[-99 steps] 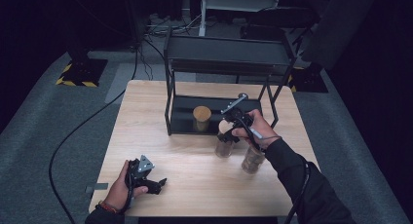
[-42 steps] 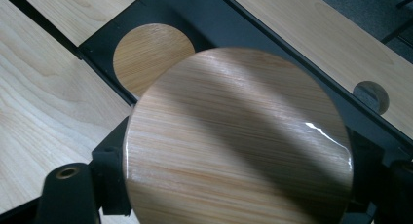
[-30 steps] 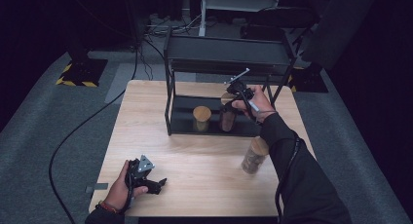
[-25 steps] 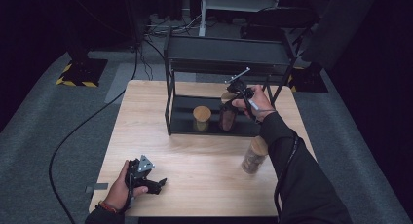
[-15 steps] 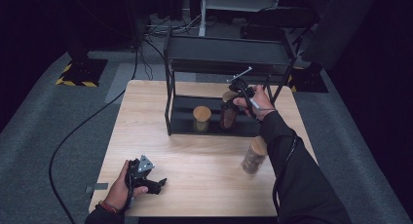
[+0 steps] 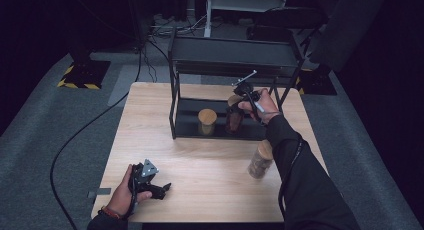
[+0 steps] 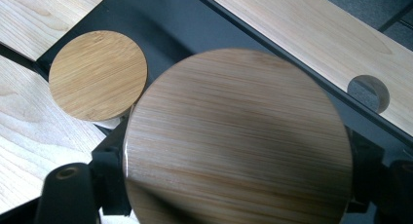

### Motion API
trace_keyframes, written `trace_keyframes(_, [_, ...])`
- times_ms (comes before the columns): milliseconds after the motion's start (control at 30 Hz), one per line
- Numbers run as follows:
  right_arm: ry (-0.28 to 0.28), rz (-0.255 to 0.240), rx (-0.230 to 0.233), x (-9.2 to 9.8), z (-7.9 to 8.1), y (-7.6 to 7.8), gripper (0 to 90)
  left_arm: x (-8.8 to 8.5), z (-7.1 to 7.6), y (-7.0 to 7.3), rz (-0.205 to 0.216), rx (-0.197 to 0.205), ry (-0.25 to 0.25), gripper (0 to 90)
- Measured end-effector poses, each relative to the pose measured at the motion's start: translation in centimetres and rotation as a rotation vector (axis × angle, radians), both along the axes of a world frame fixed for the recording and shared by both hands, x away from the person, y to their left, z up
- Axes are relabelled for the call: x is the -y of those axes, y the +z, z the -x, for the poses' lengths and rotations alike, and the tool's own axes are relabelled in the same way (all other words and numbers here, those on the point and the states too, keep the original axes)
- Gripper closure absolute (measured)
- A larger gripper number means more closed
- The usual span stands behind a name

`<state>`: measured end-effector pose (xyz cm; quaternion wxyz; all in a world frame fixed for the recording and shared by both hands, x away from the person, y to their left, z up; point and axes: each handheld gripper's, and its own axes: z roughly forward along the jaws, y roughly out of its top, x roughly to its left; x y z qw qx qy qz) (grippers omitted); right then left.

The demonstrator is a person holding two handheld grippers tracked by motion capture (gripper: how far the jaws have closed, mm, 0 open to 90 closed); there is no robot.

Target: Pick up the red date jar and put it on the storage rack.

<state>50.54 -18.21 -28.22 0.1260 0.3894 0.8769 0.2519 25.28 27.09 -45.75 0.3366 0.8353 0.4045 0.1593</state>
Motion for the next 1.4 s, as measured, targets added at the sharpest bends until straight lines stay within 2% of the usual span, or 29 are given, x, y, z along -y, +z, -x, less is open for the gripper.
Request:
trace_keyframes(233, [0.003, -0.010, -0.018, 0.05, -0.26, -0.23, 22.7, 0.00, 0.00, 0.00, 0.000, 0.000, 0.000, 0.2])
trace_keyframes(500, [0.024, -0.009, -0.011, 0.15, -0.32, -0.36, 22.6, 0.00, 0.00, 0.00, 0.000, 0.000, 0.000, 0.2])
trace_keyframes(1067, [-0.003, -0.008, -0.007, -0.05, -0.12, -0.53, 20.9, 0.00, 0.00, 0.00, 0.000, 0.000, 0.000, 0.2])
trace_keyframes(1133, [-0.002, -0.004, -0.001, -0.01, -0.10, -0.59, 20.1, 0.00, 0.00, 0.00, 0.000, 0.000, 0.000, 0.2])
trace_keyframes(1167, [-0.009, -0.005, -0.003, -0.13, -0.03, -0.60, 16.7, 0.00, 0.00, 0.00, 0.000, 0.000, 0.000, 0.2])
trace_keyframes(1400, [-0.016, 0.015, 0.024, -0.42, 0.38, -0.66, 7.2, 0.00, 0.00, 0.00, 0.000, 0.000, 0.000, 0.2])
